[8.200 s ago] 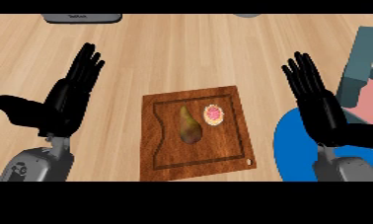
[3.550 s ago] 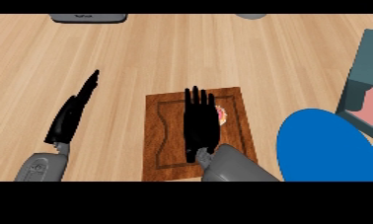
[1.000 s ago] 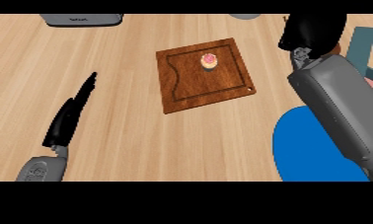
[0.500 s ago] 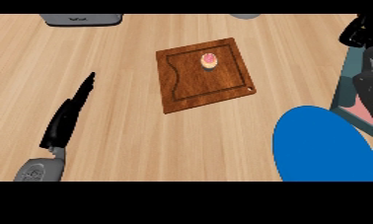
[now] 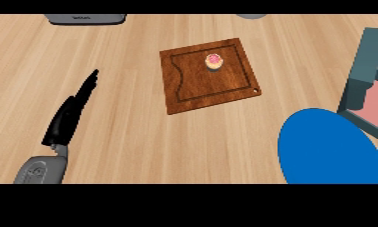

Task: Pick the pear from the cutting board and place it in the cardboard box

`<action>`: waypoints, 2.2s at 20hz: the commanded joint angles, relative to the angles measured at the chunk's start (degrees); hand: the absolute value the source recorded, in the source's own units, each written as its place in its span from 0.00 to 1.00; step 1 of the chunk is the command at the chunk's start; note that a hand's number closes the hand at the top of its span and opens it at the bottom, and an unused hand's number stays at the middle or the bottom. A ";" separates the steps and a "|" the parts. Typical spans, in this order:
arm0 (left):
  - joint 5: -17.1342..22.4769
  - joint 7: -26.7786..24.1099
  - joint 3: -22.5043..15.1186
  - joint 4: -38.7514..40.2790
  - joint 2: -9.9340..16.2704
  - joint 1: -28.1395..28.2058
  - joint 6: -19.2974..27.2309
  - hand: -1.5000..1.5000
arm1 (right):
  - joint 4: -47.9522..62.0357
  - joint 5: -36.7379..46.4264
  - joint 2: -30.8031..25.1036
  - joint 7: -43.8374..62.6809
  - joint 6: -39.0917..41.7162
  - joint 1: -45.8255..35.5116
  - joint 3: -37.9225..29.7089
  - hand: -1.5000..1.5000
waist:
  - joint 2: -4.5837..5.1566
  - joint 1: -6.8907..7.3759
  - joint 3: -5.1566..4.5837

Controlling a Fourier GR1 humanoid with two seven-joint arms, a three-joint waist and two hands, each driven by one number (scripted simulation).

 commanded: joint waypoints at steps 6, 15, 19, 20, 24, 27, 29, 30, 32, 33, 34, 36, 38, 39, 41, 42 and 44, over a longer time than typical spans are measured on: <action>-0.92 -1.85 0.31 1.64 0.02 0.20 0.56 0.50 | 9.99 -15.54 2.37 -9.35 1.93 6.16 -12.74 0.00 | 0.12 0.03 0.05; -1.77 -1.53 -1.68 0.00 -2.19 0.79 1.03 0.50 | 13.13 -17.94 8.40 -26.84 -23.38 2.51 -18.82 0.00 | 0.29 1.17 0.19; 0.07 -1.91 0.79 1.48 0.62 -0.22 -1.56 0.50 | 16.01 -24.25 10.03 -32.78 -27.27 0.64 -23.87 0.00 | 0.36 1.21 0.12; -1.20 -2.86 0.05 3.07 -1.60 -0.54 0.95 0.50 | 14.37 -25.37 12.26 -33.27 -28.71 2.97 -24.33 0.00 | 0.24 0.49 0.07; -1.24 -2.95 0.17 1.24 -0.91 1.11 0.54 0.50 | 17.13 -32.32 11.46 -41.05 -32.79 4.50 -32.16 0.00 | 0.20 0.44 0.13; -1.07 -2.41 0.81 3.09 -0.23 -0.11 -0.20 0.50 | 19.49 -38.45 7.67 -45.11 -31.49 3.85 -38.24 0.00 | 0.30 0.31 0.10; -1.94 -0.09 -0.12 3.11 -2.84 -2.63 1.91 0.50 | 15.23 -40.54 11.03 -49.60 -33.32 9.07 -39.41 0.00 | 0.07 -0.32 0.07; -1.80 -0.74 -0.23 1.84 -1.63 -0.15 0.48 0.50 | 23.48 -40.98 8.06 -53.24 -34.42 5.15 -40.45 0.00 | 0.24 0.75 0.09; -2.32 -1.20 -0.65 0.16 -2.04 0.44 1.14 0.50 | 17.94 -44.58 9.94 -57.11 -33.07 11.74 -42.88 0.00 | 0.04 0.10 0.06; -0.29 0.01 0.68 -1.07 -0.46 0.89 -1.45 0.50 | 21.05 -45.68 8.69 -59.74 -33.35 10.92 -43.94 0.00 | 0.08 0.44 0.07; -0.54 -1.26 -0.24 -2.21 -1.12 3.11 -1.46 0.50 | 20.98 -47.25 7.69 -60.78 -32.01 11.74 -44.83 0.00 | 0.04 0.45 0.06; -2.01 -3.73 1.83 3.92 -0.39 -0.69 0.93 0.50 | 21.41 -50.00 6.55 -63.59 -30.21 14.26 -47.34 0.00 | 0.13 -0.04 0.04; -2.16 -0.40 0.18 1.79 -2.46 -1.77 1.13 0.50 | 24.18 -52.50 7.29 -68.99 -30.73 16.54 -50.52 0.00 | 0.12 -0.04 0.08; -1.19 -3.99 2.16 4.76 0.15 -1.42 -0.83 0.50 | 23.89 -53.70 7.38 -69.87 -30.09 17.24 -50.59 0.00 | 0.12 0.05 0.04; -1.14 1.33 0.71 -2.26 -1.19 0.61 -0.94 0.50 | 25.21 -55.32 5.73 -71.08 -30.60 17.39 -52.02 0.00 | 0.03 0.35 0.05; -1.56 -1.39 1.79 5.65 -1.42 -4.23 -0.34 0.50 | 22.08 -55.01 6.14 -69.19 -30.46 19.56 -51.24 0.00 | 0.08 -0.07 0.00; -1.29 -0.33 1.37 -0.17 -1.00 0.49 -0.85 0.50 | 25.04 -58.74 4.49 -73.89 -25.53 23.46 -54.69 0.00 | 0.00 0.07 0.04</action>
